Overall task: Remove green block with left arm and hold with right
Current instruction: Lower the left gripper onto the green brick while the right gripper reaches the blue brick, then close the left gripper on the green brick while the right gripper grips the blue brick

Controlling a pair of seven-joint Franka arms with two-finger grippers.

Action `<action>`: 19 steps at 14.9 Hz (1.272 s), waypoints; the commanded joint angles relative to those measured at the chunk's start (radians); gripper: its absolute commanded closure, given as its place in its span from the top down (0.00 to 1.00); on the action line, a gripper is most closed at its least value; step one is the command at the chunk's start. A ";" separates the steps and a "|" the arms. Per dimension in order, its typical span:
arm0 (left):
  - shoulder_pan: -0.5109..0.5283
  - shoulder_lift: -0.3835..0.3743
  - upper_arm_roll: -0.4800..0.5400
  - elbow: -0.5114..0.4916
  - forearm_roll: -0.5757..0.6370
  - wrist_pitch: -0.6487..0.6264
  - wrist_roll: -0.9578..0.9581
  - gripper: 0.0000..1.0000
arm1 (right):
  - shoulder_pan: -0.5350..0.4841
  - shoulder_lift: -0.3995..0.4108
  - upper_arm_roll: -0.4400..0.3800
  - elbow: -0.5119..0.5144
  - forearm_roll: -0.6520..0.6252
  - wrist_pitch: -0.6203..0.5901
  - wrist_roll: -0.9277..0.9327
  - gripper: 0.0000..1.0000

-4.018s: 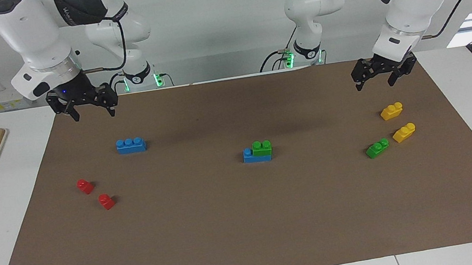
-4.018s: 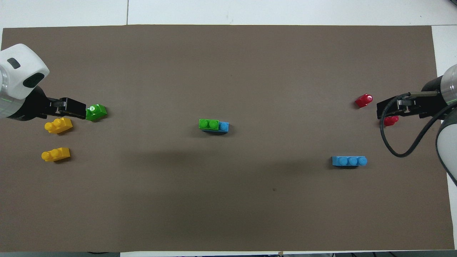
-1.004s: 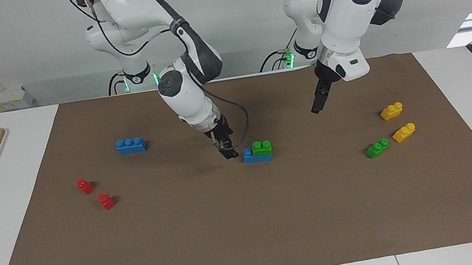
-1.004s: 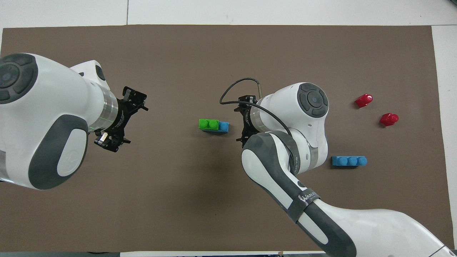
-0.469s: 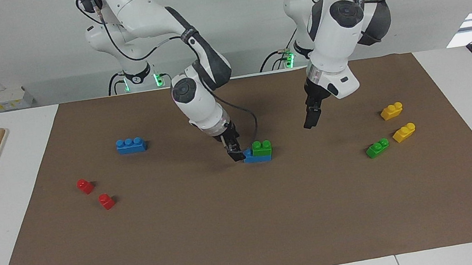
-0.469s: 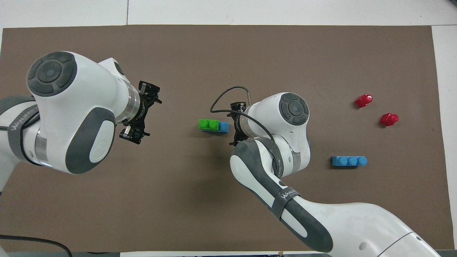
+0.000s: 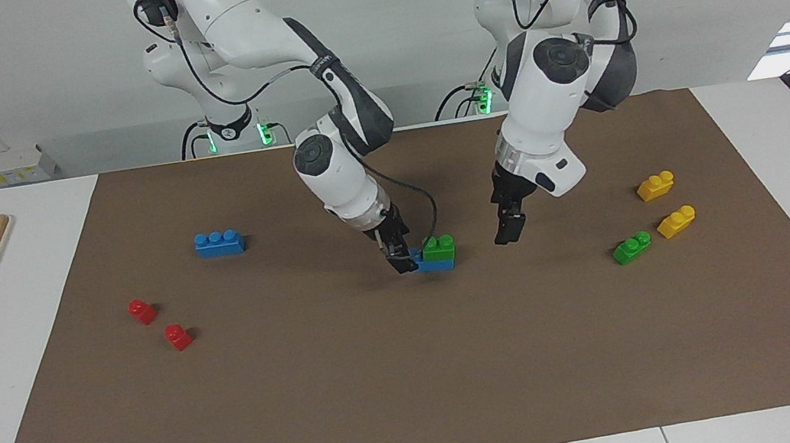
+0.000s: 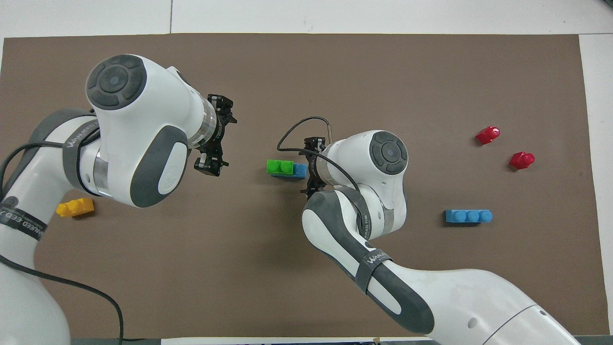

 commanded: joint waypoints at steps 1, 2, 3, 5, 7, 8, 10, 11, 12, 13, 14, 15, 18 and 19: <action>-0.019 0.037 0.016 0.028 0.006 0.015 -0.074 1.00 | 0.006 0.028 0.000 0.000 0.029 0.044 -0.016 1.00; -0.026 0.051 0.014 0.030 0.010 0.019 -0.132 1.00 | 0.011 0.032 0.000 0.000 0.029 0.049 -0.016 1.00; -0.062 0.059 0.016 0.028 0.033 0.021 -0.161 1.00 | 0.011 0.035 0.000 -0.001 0.029 0.056 -0.018 1.00; -0.080 0.064 0.014 0.014 0.059 0.051 -0.227 1.00 | 0.012 0.045 0.000 -0.003 0.029 0.062 -0.022 1.00; -0.108 0.067 0.014 0.002 0.059 0.067 -0.264 1.00 | 0.011 0.046 0.000 -0.009 0.029 0.078 -0.022 1.00; -0.123 0.071 0.016 -0.019 0.061 0.071 -0.267 1.00 | 0.011 0.045 0.000 -0.009 0.029 0.079 -0.022 1.00; -0.140 0.068 0.016 -0.061 0.061 0.091 -0.275 1.00 | 0.011 0.045 0.000 -0.013 0.029 0.081 -0.022 0.99; -0.142 0.067 0.016 -0.076 0.061 0.099 -0.284 1.00 | 0.009 0.045 0.000 -0.018 0.029 0.082 -0.022 0.99; -0.142 0.065 0.016 -0.087 0.061 0.111 -0.301 1.00 | 0.009 0.045 0.000 -0.018 0.029 0.082 -0.022 0.99; -0.143 0.067 0.016 -0.094 0.061 0.127 -0.315 1.00 | 0.009 0.045 0.000 -0.018 0.029 0.082 -0.022 0.99; -0.152 0.067 0.016 -0.108 0.061 0.139 -0.324 1.00 | 0.009 0.045 0.000 -0.018 0.029 0.082 -0.022 0.99; -0.160 0.064 0.016 -0.125 0.061 0.154 -0.332 1.00 | 0.009 0.045 0.000 -0.019 0.029 0.082 -0.022 0.97; -0.163 0.070 0.016 -0.133 0.061 0.183 -0.364 1.00 | 0.009 0.043 0.000 -0.019 0.029 0.082 -0.022 0.97; -0.163 0.076 0.016 -0.133 0.061 0.196 -0.370 1.00 | 0.009 0.043 0.000 -0.019 0.029 0.082 -0.022 0.95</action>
